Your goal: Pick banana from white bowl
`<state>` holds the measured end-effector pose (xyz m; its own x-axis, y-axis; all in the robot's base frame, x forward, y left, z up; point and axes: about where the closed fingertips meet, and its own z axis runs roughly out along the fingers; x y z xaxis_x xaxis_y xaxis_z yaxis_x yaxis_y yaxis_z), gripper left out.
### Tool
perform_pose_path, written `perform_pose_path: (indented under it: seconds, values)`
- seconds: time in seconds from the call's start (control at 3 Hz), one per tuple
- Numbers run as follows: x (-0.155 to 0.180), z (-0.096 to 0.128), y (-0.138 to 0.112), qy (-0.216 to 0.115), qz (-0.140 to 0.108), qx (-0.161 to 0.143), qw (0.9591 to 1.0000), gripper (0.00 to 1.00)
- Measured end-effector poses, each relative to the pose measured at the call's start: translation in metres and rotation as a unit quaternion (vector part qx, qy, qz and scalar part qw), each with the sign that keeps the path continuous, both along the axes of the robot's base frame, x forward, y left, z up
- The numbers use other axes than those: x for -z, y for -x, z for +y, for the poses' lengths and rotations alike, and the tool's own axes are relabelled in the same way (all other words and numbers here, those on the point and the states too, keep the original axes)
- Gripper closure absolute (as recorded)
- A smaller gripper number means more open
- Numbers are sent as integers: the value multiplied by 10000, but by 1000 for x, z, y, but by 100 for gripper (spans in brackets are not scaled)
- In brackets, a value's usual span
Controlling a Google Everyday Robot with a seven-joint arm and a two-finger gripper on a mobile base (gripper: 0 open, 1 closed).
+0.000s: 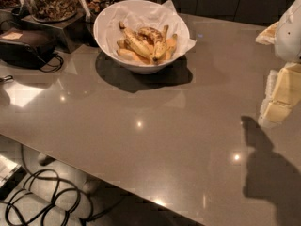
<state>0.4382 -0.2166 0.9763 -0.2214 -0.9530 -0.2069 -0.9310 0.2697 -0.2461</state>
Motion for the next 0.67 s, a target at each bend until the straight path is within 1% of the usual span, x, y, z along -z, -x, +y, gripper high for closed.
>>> perform_pose_path:
  seconds: [0.33,0.67]
  values:
    - [0,0,0,0,0,2,10000,0]
    - [-5,6,-7,-30,-30,169,9998,0]
